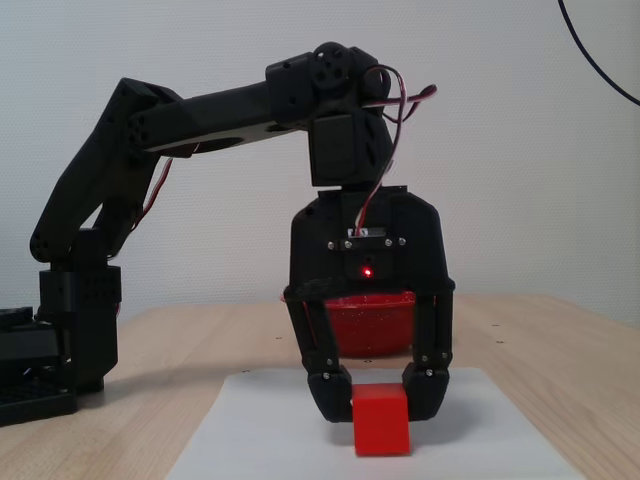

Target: Grasp the red cube and put it in the red bowl.

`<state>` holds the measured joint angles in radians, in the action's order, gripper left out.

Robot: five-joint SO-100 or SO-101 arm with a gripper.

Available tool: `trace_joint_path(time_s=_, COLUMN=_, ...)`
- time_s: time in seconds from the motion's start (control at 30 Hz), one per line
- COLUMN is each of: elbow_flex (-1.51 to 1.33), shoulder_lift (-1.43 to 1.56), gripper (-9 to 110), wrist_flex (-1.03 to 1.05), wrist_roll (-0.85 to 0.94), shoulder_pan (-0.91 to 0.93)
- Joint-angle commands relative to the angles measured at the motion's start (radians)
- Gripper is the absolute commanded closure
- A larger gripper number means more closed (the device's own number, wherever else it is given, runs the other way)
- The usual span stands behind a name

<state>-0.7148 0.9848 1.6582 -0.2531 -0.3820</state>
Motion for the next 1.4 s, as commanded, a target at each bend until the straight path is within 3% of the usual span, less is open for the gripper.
trace_joint_path(time_s=0.0, elbow_flex=0.135, shoulder_lift=0.075, gripper=101, wrist_flex=0.018, wrist_roll=0.006, shoulder_pan=-0.015)
trace_joint_path(time_s=0.67, elbow_flex=0.311, shoulder_lift=0.143, gripper=101, wrist_flex=0.170, wrist_roll=0.028, shoulder_pan=0.012)
trace_joint_path(time_s=1.37, elbow_flex=0.322, shoulder_lift=0.345, gripper=101, wrist_flex=0.247, wrist_roll=0.150, shoulder_pan=0.334)
